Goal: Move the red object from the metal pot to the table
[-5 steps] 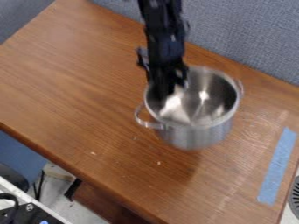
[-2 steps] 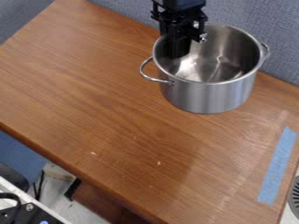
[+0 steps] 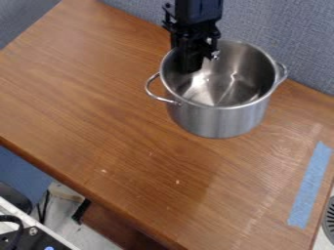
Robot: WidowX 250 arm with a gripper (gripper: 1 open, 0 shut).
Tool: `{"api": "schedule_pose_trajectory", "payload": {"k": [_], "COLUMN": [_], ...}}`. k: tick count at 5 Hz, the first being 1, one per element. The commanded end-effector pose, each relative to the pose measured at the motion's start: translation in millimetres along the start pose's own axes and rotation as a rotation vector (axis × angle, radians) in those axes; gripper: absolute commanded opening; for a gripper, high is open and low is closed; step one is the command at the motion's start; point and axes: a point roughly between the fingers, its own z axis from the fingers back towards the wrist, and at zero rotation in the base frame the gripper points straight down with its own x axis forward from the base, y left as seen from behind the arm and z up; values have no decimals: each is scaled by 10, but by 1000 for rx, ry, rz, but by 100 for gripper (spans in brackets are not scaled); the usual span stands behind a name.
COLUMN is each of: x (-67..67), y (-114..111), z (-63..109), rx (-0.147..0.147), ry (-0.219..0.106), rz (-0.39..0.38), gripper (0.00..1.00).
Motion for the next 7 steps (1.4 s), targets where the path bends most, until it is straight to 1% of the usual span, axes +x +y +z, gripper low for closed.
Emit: {"api": "schedule_pose_trajectory", "payload": {"k": [1, 2, 3, 4, 5, 6, 7], "x": [83, 135, -47, -286, -462, -291, -148], "y": [-149, -350, 1, 386, 689, 489, 270], "z": [438, 504, 1003, 1018, 1019, 828, 562], "rx": [64, 81, 122, 140, 157, 177, 195], "ry": [-93, -92, -70, -29, -12, -31, -6], "rz": [73, 145, 33, -69, -172, -228, -316], "gripper": [0, 0, 0, 0, 0, 0, 0]}}
